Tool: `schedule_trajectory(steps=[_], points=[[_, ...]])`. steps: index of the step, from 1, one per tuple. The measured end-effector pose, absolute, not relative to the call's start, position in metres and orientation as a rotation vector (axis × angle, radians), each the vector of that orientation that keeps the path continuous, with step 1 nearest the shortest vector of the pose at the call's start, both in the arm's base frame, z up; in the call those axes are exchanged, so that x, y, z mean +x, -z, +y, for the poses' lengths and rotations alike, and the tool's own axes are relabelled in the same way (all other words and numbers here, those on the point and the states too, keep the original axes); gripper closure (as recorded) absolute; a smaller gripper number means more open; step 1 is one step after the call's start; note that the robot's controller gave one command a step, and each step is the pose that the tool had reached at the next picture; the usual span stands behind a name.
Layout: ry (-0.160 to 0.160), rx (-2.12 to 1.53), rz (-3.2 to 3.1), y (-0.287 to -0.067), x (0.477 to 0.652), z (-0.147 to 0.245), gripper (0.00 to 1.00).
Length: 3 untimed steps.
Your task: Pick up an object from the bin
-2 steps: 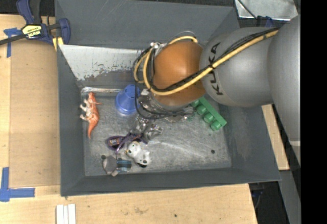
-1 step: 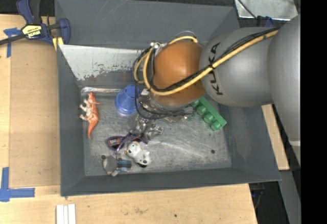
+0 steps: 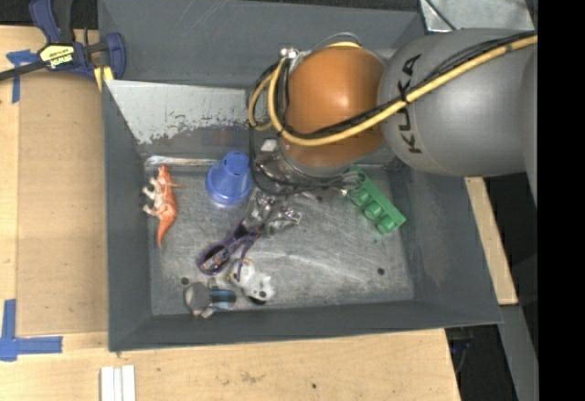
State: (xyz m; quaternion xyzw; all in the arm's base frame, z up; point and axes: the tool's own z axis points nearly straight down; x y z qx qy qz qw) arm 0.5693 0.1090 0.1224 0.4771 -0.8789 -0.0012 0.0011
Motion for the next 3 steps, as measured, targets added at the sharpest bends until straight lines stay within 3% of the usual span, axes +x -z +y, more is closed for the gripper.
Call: schedule_trajectory(steps=[1,2,3], points=[[-0.007,1.512,-2.769,-0.132,0.585,0.098,1.00],[0.006,1.515,-2.743,-0.155,0.573,0.119,1.00],[0.000,1.535,-2.754,-0.191,0.575,0.126,1.00]])
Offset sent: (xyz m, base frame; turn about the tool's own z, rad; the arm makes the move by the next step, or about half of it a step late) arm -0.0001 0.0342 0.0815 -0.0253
